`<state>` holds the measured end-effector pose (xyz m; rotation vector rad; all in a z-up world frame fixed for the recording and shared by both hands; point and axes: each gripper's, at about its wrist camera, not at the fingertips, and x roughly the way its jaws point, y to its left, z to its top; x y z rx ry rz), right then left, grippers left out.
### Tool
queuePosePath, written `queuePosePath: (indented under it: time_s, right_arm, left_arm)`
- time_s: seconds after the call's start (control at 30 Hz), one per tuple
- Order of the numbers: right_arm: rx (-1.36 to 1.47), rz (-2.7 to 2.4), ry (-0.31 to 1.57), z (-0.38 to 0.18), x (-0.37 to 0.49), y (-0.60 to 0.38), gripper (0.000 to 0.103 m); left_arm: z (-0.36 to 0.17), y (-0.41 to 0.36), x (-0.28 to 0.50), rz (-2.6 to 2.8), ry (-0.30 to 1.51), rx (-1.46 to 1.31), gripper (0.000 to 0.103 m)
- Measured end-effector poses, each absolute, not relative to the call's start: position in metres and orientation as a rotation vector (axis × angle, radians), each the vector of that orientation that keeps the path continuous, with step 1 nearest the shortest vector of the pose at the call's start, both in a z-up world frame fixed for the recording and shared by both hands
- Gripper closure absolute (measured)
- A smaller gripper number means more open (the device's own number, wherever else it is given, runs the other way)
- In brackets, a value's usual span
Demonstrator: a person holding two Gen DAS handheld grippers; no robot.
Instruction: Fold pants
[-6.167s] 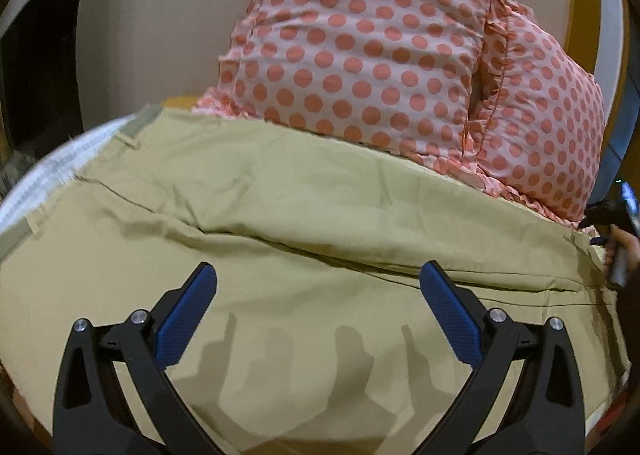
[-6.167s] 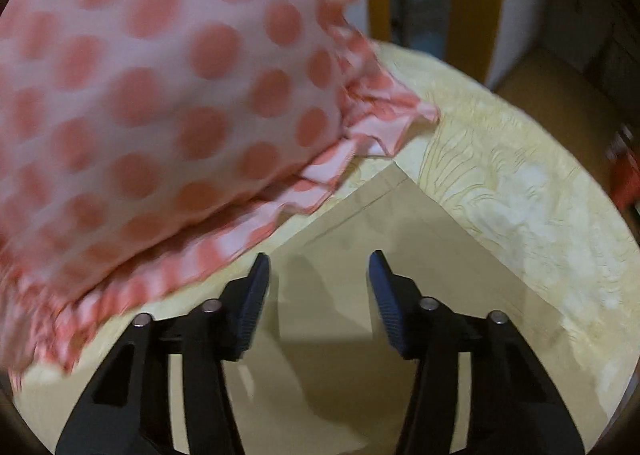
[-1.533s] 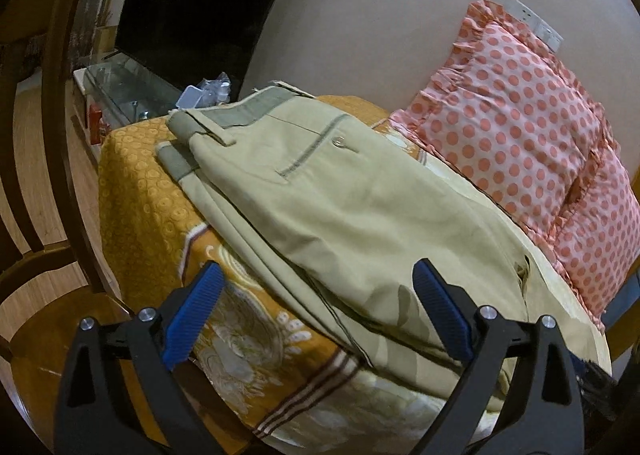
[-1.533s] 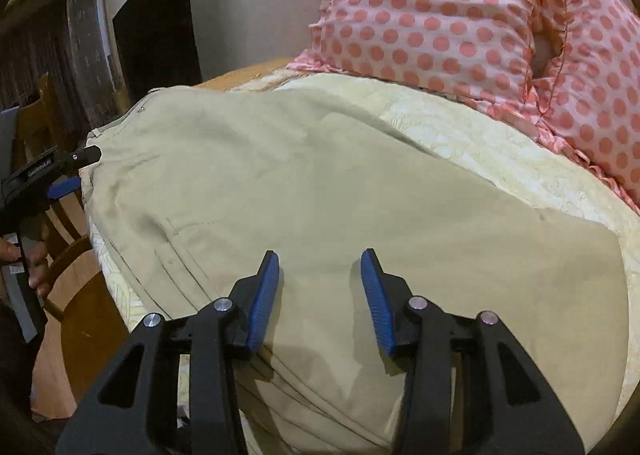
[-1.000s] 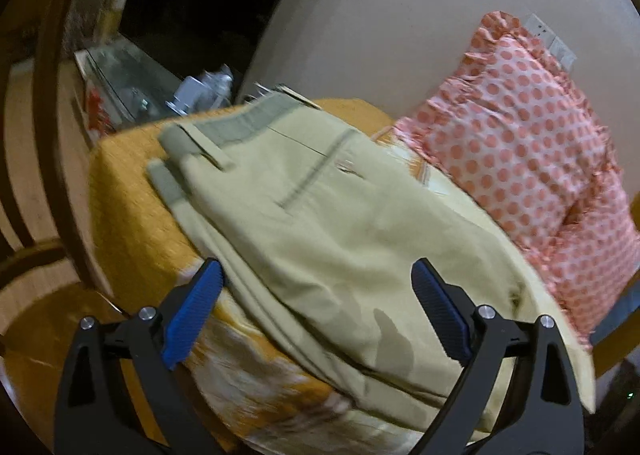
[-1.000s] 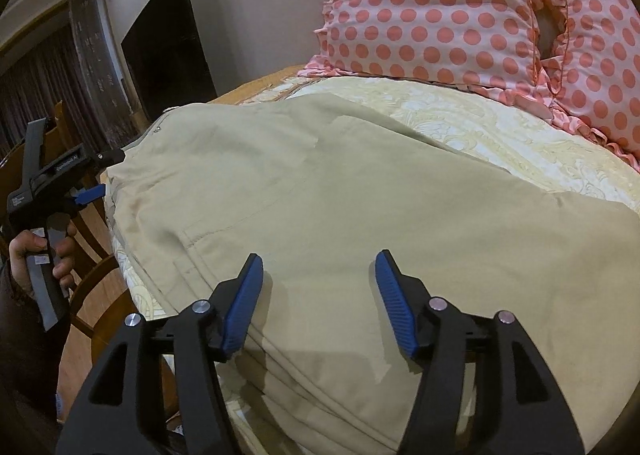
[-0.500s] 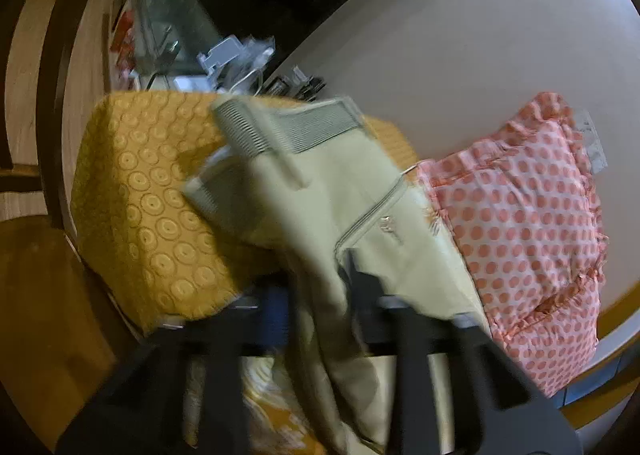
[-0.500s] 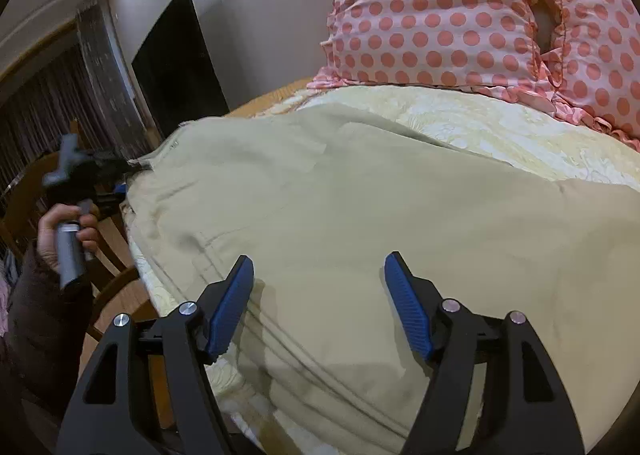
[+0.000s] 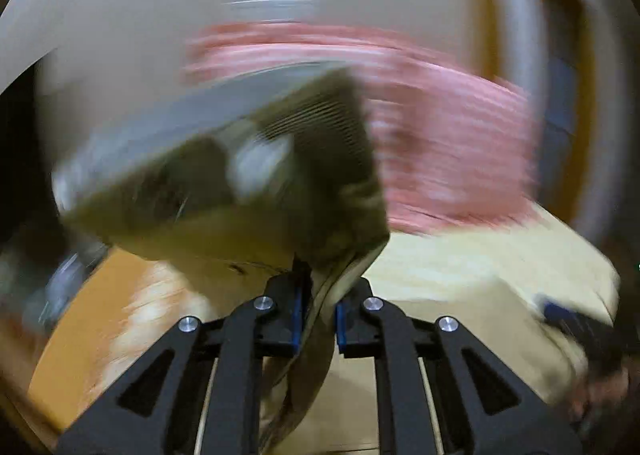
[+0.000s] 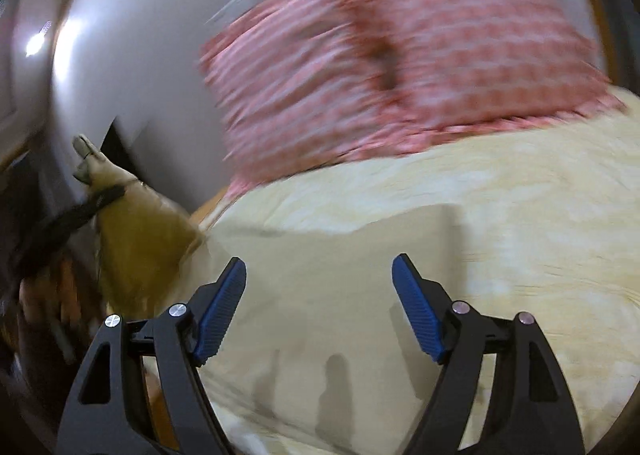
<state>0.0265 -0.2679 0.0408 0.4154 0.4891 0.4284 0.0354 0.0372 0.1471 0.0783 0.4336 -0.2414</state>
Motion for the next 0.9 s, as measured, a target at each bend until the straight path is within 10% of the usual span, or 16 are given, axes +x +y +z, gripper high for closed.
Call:
queuePosePath:
  time_s: [0.33, 0.57, 0.9]
  right_arm:
    - [0.731, 0.385, 0.583, 0.010, 0.046, -0.340, 0.026]
    - [0.640, 0.407, 0.753, 0.002, 0.088, -0.312, 0.043]
    - [0.591, 0.425, 0.826, -0.002, 0.115, -0.301, 0.051]
  left_arm:
    - [0.029, -0.098, 0.004, -0.565, 0.631, 0.405, 0.089]
    - [0.090, -0.026, 0.001, -0.589, 0.611, 0.109, 0.027]
    - [0.046, 0.113, 0.145, -0.344, 0.944, -0.299, 0.034]
